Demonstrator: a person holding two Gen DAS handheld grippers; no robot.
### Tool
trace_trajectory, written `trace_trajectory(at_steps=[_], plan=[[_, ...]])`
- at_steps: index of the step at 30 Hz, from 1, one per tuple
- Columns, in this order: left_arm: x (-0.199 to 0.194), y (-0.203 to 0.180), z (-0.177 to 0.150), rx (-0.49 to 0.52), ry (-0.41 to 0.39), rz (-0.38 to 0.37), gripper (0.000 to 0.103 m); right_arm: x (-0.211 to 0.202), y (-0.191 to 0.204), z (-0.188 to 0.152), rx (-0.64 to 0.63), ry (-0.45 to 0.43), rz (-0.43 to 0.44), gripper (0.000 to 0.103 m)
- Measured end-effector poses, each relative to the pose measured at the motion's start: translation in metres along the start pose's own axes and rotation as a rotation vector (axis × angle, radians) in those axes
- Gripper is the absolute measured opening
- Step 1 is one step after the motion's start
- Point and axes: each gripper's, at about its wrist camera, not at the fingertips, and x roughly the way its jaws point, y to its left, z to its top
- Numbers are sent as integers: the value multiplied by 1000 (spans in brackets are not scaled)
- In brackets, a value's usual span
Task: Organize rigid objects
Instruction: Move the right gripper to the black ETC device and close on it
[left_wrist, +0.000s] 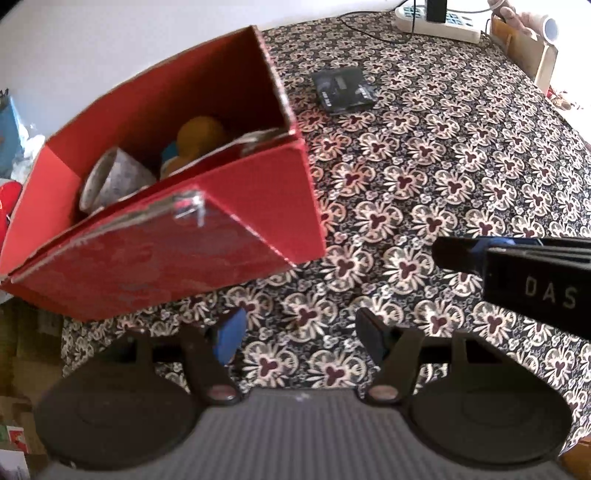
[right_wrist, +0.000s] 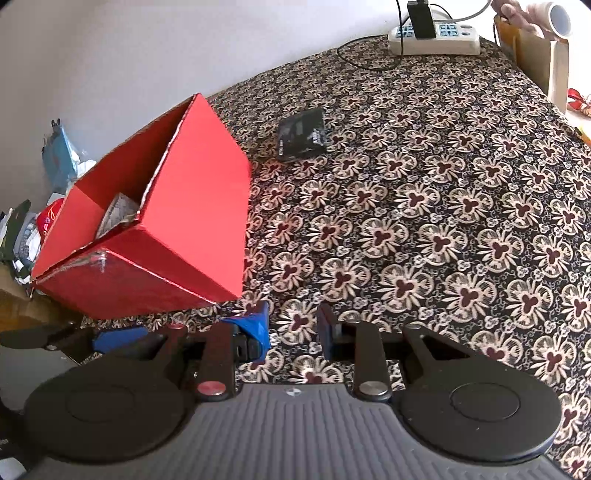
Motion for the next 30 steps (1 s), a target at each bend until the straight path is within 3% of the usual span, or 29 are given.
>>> trace_trajectory(at_steps=[30], plan=[[24,-67,23,44,55,-1,69,5,-73,12,75,52,17,11]])
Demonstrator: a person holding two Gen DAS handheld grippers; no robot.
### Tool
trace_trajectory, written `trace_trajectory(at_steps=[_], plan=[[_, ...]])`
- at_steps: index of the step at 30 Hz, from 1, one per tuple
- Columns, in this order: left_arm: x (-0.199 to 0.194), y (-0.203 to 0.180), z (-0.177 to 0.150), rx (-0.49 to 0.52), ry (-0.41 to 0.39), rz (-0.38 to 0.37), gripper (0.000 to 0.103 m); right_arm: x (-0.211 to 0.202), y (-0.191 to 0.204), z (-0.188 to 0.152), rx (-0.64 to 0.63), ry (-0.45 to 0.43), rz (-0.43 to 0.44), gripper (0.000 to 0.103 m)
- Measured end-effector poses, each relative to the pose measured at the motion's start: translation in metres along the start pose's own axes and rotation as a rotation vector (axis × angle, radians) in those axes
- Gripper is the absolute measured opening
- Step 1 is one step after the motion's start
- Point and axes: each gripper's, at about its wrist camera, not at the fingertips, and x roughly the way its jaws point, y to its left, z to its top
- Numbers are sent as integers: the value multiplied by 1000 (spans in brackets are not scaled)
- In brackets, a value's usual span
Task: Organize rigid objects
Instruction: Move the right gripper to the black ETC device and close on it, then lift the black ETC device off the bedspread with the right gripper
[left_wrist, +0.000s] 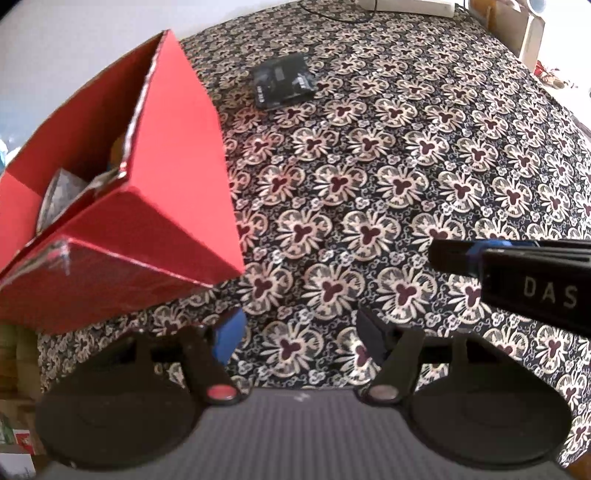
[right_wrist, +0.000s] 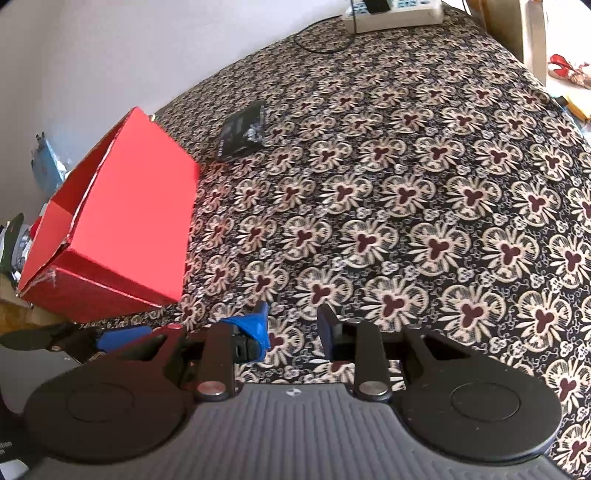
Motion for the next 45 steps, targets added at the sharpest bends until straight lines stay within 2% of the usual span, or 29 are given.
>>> trace_trajectory(at_steps=[8,14,19,21,26,32,45], plan=[[8,-17,13,29,-8,-32,69,4,-22,7,55,4,14,12],[11,-24,32,55,-80,-35,70,5,-31,27,36,-24,20,12],[17,-16,62,40,-171,-16,71,15,-38,61,10,-17,88,12],[21,-14,76,39,-220,16,71,20,-36,77,-16,-31,109,12],[41,-6,103,12,-269,21,71,41,-27,124,-18,-68,162,16],[57,10,125,-77,-287,-25,71,85,-13,173,-1,-36,206,16],[84,25,130,-110,-269,-83,71,152,26,231,-94,-51,197,16]])
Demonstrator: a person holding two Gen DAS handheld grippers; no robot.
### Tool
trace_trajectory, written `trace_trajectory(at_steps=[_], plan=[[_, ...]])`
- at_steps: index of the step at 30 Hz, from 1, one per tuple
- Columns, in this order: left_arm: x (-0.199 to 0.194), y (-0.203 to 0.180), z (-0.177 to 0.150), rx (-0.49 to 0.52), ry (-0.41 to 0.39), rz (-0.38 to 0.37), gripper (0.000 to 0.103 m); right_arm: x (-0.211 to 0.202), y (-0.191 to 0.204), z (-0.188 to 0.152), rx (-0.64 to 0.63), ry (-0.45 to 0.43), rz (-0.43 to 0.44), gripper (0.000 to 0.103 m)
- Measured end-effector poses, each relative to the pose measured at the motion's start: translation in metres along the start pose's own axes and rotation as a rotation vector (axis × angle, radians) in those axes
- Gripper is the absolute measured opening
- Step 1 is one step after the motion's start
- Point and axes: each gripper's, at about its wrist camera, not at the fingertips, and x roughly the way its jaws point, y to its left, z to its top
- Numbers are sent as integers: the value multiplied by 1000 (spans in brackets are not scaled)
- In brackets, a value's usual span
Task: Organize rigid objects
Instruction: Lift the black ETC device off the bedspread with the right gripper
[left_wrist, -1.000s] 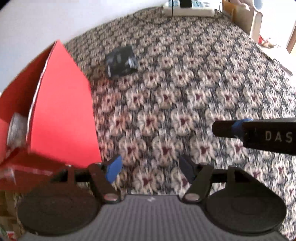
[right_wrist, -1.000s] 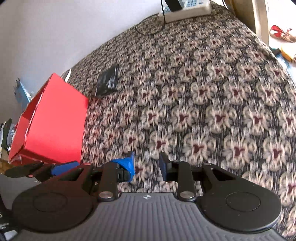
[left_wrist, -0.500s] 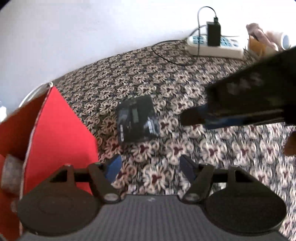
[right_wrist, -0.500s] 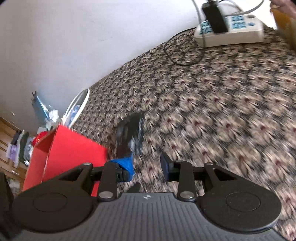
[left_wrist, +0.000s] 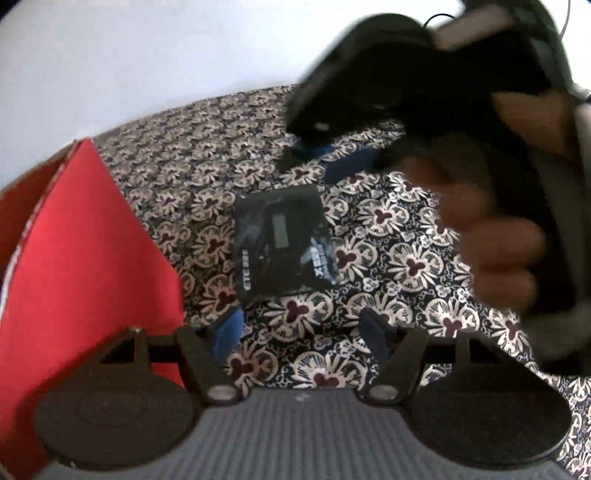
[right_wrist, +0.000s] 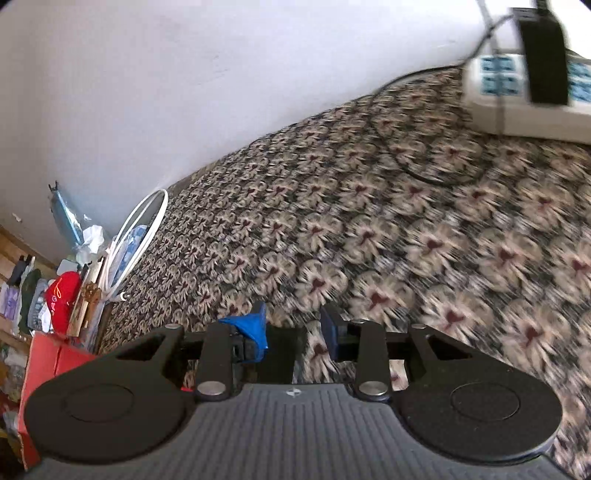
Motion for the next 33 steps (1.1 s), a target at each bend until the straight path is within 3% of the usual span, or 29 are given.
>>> trace_trajectory(at_steps=[6,11,14,22,33], plan=[[0,0,-3,12,-7,-4,71,33,23,5,-135,67,11,16],[-1,-1,-7,13,-14,-18,74,34,21,-1,-170,125,72,14],[-1,-1,-10,18,-17,-21,74,27,23,-10,-244,116,69,16],[-17,-6,-28,14,38,-130,74,-7,0,-30,-187,177,106,17],[-81,-39,-106,146,67,-305,73,-113,-46,-126,11,237,130,17]])
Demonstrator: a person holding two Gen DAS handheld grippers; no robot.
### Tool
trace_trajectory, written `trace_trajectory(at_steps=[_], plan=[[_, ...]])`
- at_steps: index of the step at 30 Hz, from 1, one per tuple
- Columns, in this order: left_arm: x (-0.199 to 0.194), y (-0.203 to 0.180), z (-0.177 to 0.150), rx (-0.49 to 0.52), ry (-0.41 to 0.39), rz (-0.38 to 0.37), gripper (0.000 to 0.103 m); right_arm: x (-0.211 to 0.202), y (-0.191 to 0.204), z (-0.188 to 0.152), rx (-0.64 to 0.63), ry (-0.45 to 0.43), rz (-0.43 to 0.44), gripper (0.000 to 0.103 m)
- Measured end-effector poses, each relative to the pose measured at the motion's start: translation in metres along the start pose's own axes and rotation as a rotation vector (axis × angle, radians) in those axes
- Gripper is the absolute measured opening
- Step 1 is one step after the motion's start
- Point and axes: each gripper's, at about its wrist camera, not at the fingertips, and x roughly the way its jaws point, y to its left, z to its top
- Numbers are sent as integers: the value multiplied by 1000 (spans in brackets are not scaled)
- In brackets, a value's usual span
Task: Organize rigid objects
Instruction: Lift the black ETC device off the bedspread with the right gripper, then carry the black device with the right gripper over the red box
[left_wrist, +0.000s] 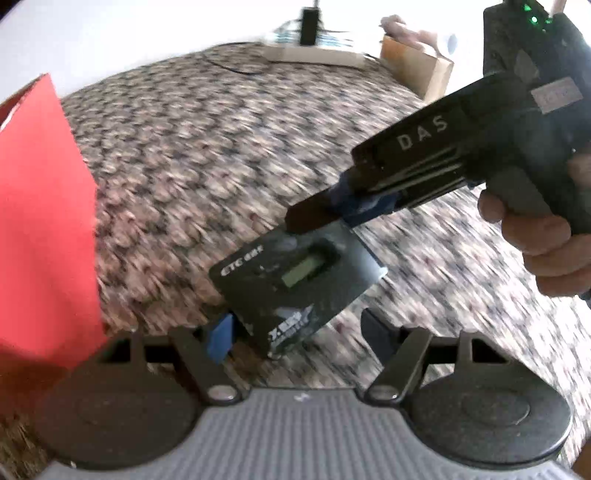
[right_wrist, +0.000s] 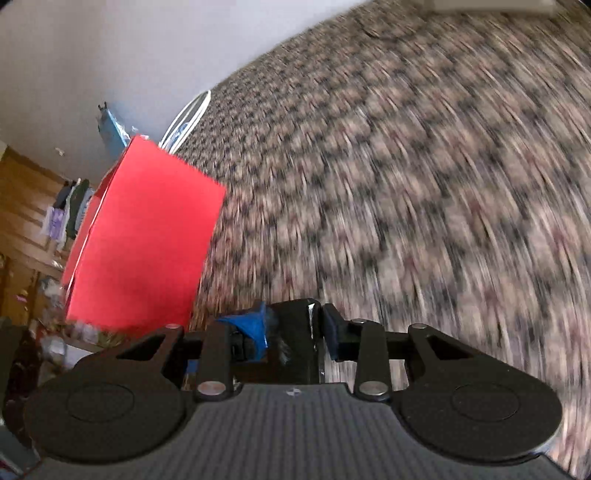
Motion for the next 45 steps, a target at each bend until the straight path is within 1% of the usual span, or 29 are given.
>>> trace_trajectory(at_steps=[2,5,8,11,13,19,20,21,22,24,25,26,29,34,39,45], plan=[[-8,-10,-14,24,12,-38,73,-12,-3,-23,36,-9,-4,17],[-18,-29,-30,69,28,-75,73,-29,-4,-54,80,-32,-14,17],[-27,-33,-41,73,40,-126,73,-40,-3,-80,131,-57,-24,17],[-31,-31,-42,38,42,-150,73,-45,1,-95,155,-70,-36,17],[-29,-24,-39,-3,40,-181,73,-47,2,-102,163,-86,-47,16],[-27,-12,-28,-81,43,-208,73,-48,-4,-110,197,-107,-27,16],[-28,-9,-27,-101,48,-217,68,-48,-6,-110,207,-109,-20,15],[-28,-6,-26,-120,54,-227,65,-54,-11,-114,217,-110,-13,14],[-28,-4,-25,-138,56,-236,64,-54,-14,-113,231,-110,-6,11],[-29,2,-24,-183,61,-251,58,-63,-26,-119,258,-110,10,10],[-28,5,-24,-200,62,-251,52,-64,-28,-119,272,-111,18,10],[-28,9,-23,-217,64,-257,50,-65,-31,-119,283,-113,24,10],[-26,16,-22,-262,70,-278,47,-70,-33,-123,285,-120,28,10],[-24,8,-14,-233,75,-225,49,-71,-24,-129,249,-135,2,11],[-21,-4,-1,-205,90,-145,50,-66,-7,-129,210,-131,-29,11],[-22,-14,5,-160,89,-81,49,-64,-13,-129,286,-148,-7,10]])
